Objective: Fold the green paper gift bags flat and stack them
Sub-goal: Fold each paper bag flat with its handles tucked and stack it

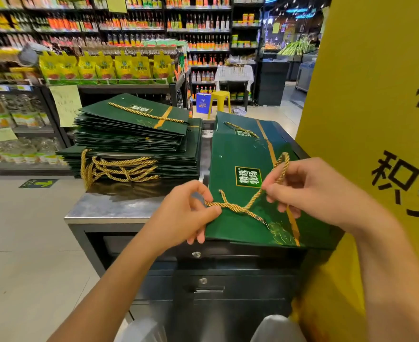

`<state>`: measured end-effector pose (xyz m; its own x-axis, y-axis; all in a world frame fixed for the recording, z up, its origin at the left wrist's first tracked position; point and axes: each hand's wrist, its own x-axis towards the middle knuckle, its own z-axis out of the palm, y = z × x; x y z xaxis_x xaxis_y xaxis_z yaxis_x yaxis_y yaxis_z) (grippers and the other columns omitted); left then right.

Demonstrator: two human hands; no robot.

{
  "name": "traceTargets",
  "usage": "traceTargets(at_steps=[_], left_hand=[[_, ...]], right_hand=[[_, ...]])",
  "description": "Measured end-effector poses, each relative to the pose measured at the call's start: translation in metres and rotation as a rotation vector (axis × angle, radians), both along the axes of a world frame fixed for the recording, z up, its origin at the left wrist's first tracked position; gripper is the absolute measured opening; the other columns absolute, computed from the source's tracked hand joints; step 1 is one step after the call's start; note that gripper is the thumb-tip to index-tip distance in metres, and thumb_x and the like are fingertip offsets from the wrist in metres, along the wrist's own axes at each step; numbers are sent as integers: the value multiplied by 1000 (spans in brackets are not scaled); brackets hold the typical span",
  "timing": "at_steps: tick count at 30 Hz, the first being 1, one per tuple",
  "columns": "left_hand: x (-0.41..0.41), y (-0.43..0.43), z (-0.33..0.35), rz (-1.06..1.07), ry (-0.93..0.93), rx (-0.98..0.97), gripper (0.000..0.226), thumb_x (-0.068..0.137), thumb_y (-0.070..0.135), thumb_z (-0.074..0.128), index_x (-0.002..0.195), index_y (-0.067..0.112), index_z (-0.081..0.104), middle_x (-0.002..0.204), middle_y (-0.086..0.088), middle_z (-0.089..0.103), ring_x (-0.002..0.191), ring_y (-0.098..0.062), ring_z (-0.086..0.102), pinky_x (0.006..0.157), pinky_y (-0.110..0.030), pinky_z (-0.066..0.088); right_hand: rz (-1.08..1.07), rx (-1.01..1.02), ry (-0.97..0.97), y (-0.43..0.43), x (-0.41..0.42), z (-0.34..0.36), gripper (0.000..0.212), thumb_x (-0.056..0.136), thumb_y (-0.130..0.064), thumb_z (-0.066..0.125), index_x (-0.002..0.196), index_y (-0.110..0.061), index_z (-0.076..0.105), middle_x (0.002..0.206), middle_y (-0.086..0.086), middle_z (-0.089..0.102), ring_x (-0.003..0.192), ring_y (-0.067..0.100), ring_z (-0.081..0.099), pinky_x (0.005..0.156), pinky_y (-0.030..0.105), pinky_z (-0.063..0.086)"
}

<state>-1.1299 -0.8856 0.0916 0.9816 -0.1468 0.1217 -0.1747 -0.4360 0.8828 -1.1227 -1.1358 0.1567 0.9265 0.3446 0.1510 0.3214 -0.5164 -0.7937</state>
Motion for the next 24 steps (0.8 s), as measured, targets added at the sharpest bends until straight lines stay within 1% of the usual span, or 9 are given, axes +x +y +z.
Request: traceTargets(at_steps=[3, 5, 7, 10, 13, 15, 18, 21, 24], left_hand=[[-13, -2, -5, -29, 30, -60, 20, 94, 19, 72, 99, 11, 54, 57, -10, 61, 39, -18, 53, 39, -23, 40], [-20, -2, -10, -44, 49, -85, 19, 93, 20, 72, 98, 12, 55, 58, -9, 61, 42, -22, 54, 40, -23, 41], [-24, -3, -15, -35, 61, -108, 19, 93, 21, 72, 97, 13, 55, 58, -8, 59, 47, -27, 55, 40, -24, 41], [-31, -4, -21, -24, 77, -131, 20, 93, 19, 71, 96, 10, 54, 60, -10, 59, 48, -30, 57, 40, -25, 41], [-36, -3, -25, -37, 105, -126, 20, 95, 20, 70, 98, 9, 54, 61, -8, 61, 49, -29, 59, 41, -26, 43], [-39, -1, -23, -46, 114, -104, 18, 95, 24, 70, 99, 14, 55, 63, -5, 63, 50, -27, 61, 40, -26, 44], [-37, 2, -6, -17, 41, 27, 11, 95, 34, 66, 103, 30, 60, 72, -8, 68, 48, -15, 59, 44, -24, 46], [-9, 6, 12, 63, -213, 263, 12, 94, 43, 62, 102, 36, 67, 73, 1, 68, 57, -7, 62, 56, -29, 53], [38, 3, 20, 125, -297, 413, 19, 96, 31, 61, 111, 27, 72, 79, 9, 70, 67, -7, 64, 72, -37, 58]], right_hand=[[-64, -328, -97, -4, 23, 3, 12, 95, -14, 65, 86, -20, 71, 69, 2, 72, 60, 13, 69, 62, 34, 60], [-152, -370, -214, 3, 42, -1, 15, 94, -14, 66, 85, -26, 70, 71, -3, 71, 61, 11, 69, 65, 31, 59], [-150, -219, -222, 14, 59, -7, 17, 92, -12, 68, 89, -28, 72, 76, -3, 73, 66, 13, 71, 69, 30, 60], [-43, 42, -112, 34, 80, -21, 13, 91, -10, 71, 95, -22, 76, 82, 3, 76, 77, 19, 74, 74, 33, 62], [-13, 110, -133, 46, 92, -35, 11, 91, -11, 73, 96, -20, 78, 83, 5, 76, 77, 15, 69, 79, 36, 57], [-36, 149, -142, 46, 96, -44, 11, 90, -13, 74, 94, -22, 78, 84, 11, 75, 75, 18, 65, 82, 41, 56], [-52, 210, -161, 44, 98, -57, 10, 90, -15, 74, 92, -23, 78, 85, 17, 73, 82, 37, 66, 83, 46, 55], [-44, 244, -190, 45, 99, -63, 12, 88, -13, 75, 92, -24, 77, 82, 9, 75, 81, 36, 66, 79, 42, 56], [-38, 271, -199, 44, 100, -64, 13, 86, -10, 77, 92, -21, 77, 80, 8, 75, 72, 30, 65, 72, 35, 55]])
